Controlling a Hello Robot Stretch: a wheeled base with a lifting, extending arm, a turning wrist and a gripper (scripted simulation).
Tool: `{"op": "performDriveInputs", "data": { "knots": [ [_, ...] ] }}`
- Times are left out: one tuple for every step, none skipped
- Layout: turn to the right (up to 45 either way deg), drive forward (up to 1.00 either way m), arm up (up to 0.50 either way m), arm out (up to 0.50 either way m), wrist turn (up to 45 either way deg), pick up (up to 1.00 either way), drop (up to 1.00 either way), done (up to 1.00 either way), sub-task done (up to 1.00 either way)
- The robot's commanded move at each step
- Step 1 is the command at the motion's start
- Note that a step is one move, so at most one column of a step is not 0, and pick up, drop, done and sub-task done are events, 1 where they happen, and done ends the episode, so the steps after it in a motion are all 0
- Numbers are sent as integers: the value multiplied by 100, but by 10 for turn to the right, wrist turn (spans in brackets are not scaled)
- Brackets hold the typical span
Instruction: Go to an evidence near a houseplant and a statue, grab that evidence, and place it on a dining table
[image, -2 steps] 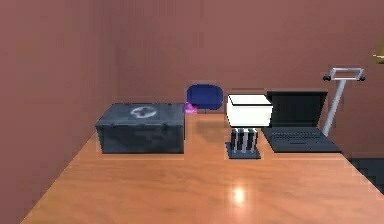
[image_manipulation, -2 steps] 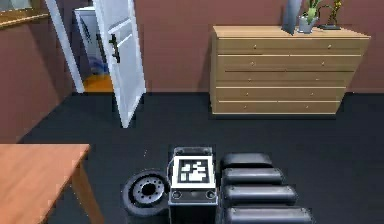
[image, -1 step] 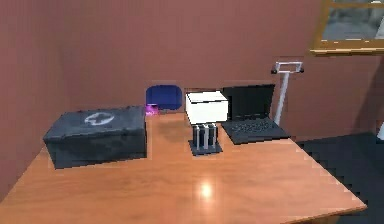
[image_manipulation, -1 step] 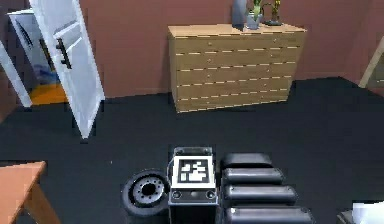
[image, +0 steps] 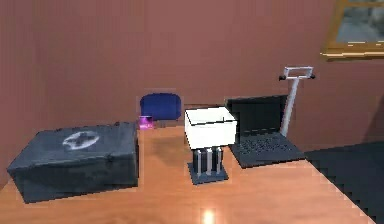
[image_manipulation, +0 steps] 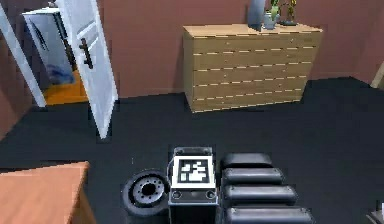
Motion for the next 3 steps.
{"op": "performDriveInputs", "data": {
  "knots": [
    [-450, 0, 0, 0, 0, 0, 0, 0, 0],
    [-450, 0, 0, 0, 0, 0, 0, 0, 0],
    [-60, 0, 0, 0, 0, 0, 0, 0, 0]
  ]
}}
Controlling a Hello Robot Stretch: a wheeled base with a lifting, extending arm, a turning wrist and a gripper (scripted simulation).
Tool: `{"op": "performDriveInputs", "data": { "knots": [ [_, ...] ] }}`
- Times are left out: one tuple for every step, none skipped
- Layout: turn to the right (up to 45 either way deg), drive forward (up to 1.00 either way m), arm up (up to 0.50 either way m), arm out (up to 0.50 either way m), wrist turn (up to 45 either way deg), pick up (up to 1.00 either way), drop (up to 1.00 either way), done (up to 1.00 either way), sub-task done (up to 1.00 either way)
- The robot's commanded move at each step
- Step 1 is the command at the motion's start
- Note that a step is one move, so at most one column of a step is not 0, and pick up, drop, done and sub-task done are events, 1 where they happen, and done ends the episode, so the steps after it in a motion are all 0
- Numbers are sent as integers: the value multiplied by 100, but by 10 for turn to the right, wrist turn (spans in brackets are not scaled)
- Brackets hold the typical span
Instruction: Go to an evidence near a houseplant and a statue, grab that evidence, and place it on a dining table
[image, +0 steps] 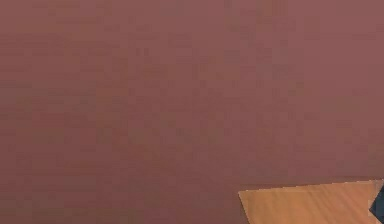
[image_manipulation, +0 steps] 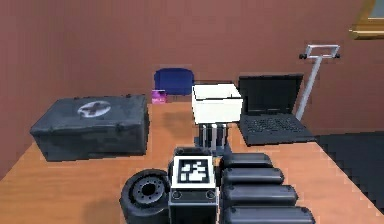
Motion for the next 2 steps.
{"op": "performDriveInputs", "data": {
  "knots": [
    [-30, 0, 0, 0, 0, 0, 0, 0, 0],
    [0, 0, 0, 26, 0, 0, 0, 0, 0]
  ]
}}
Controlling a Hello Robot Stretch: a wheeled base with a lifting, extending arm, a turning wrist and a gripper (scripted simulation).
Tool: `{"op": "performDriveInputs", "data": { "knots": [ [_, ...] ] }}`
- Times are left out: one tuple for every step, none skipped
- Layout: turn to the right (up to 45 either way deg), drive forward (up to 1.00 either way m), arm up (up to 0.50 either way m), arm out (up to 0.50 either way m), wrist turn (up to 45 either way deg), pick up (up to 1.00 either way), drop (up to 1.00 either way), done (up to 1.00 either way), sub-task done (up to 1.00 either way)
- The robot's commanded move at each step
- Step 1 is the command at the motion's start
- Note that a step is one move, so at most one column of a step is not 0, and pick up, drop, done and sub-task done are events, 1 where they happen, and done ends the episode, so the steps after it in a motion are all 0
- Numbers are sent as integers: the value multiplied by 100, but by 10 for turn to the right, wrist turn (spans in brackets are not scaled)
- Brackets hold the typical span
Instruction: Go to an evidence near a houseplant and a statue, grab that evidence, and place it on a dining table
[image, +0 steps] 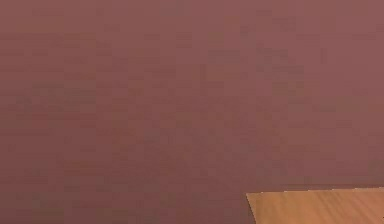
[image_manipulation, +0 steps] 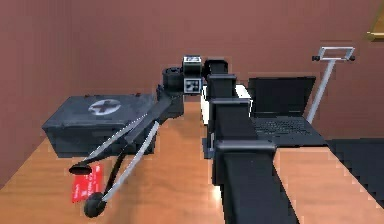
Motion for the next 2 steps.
{"op": "performDriveInputs", "data": {
  "knots": [
    [0, 0, 0, 0, 450, 0, 0, 0, 0],
    [0, 0, 0, 0, 450, 0, 0, 0, 0]
  ]
}}
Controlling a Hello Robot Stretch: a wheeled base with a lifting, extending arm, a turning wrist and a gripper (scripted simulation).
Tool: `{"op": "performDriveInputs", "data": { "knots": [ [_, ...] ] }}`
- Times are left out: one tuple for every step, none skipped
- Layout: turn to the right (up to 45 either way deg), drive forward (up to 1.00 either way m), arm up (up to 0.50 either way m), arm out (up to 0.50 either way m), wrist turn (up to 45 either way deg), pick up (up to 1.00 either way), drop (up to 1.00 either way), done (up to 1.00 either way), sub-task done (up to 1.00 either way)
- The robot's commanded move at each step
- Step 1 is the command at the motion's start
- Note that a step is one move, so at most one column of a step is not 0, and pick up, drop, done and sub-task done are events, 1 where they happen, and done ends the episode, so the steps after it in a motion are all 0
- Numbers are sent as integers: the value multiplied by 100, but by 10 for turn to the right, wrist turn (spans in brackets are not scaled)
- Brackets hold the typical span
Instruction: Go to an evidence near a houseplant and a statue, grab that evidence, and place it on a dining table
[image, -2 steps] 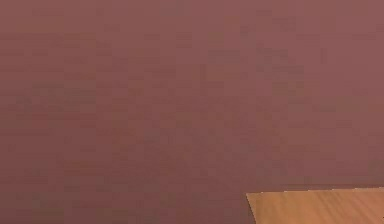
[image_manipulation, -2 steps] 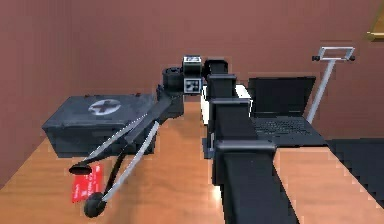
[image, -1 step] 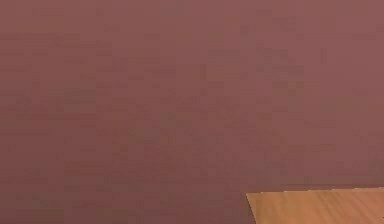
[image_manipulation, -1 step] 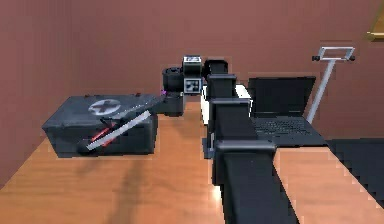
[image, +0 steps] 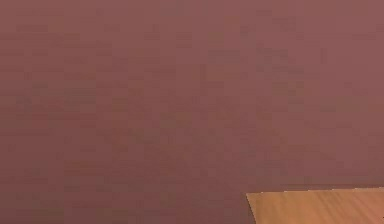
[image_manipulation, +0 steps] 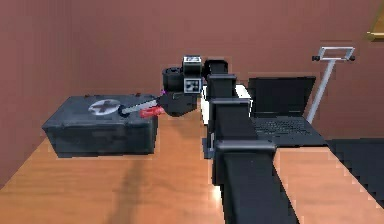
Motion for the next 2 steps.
{"op": "performDriveInputs", "data": {
  "knots": [
    [0, 0, 0, 0, 360, 0, 0, 0, 0],
    [0, 0, -2, 0, 0, 0, 0, 0, 0]
  ]
}}
